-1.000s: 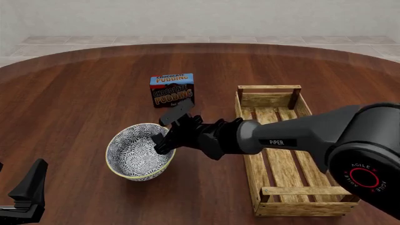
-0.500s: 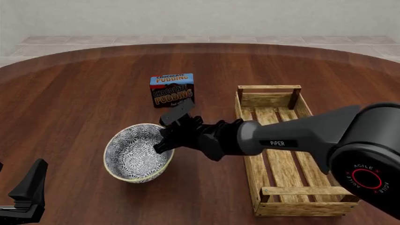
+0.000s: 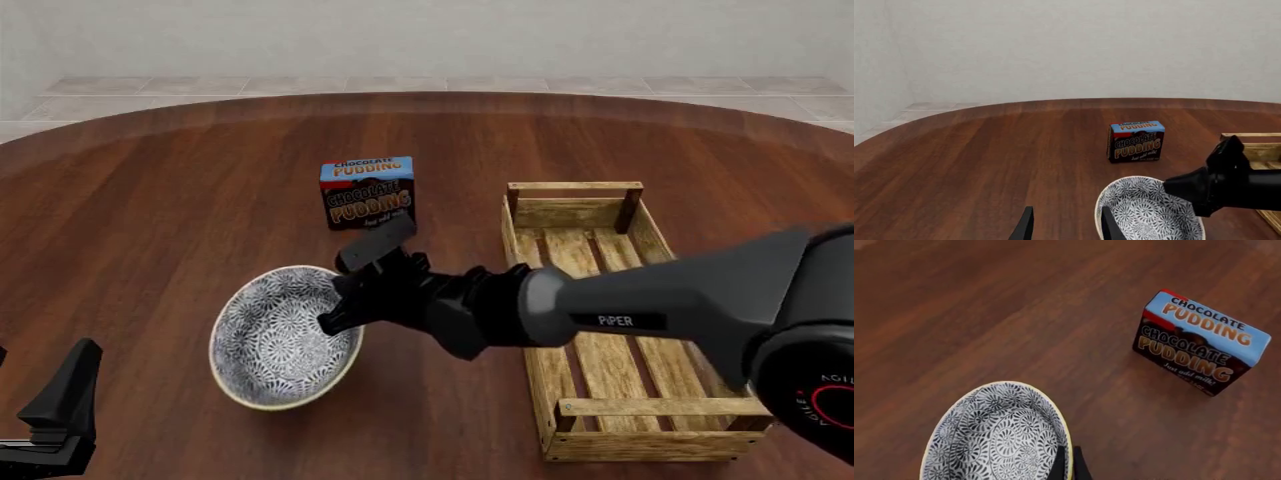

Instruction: Pick up the bowl on the left and put it in the tray.

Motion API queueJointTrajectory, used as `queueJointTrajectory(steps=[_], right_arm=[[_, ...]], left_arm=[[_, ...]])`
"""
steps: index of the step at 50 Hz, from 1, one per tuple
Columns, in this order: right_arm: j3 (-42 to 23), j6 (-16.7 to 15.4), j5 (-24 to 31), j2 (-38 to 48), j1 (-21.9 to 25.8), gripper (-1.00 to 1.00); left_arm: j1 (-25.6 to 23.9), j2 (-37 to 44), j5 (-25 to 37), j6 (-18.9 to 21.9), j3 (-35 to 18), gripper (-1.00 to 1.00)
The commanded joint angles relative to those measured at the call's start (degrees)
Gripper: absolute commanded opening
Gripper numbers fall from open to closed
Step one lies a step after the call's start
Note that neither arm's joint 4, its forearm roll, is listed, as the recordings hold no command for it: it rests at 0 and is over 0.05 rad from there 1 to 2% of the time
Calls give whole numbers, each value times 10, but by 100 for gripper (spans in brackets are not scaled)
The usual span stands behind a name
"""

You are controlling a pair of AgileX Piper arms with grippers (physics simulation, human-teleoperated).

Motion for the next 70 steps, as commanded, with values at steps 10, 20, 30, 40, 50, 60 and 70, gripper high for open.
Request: queueJointTrajectory(steps=[10,20,30,40,50,60,70], right_arm=[[40,44,-19,-14,25,-100],[54,53,-32,-22,31,-100],[60,56,-36,-27,32,-100],[66,57,-34,-48,29,-100],[77,55,-31,-79,30,-100],[99,67,-49,-97,38,-100],[113,70,-49,-130,47,-100]], left_arm=[[0,0,0,0,0,100],[0,0,0,0,0,100],[0,0,0,0,0,100],[0,0,0,0,0,100],[0,0,0,0,0,100],[0,0,0,0,0,100],[0,0,0,0,0,100]])
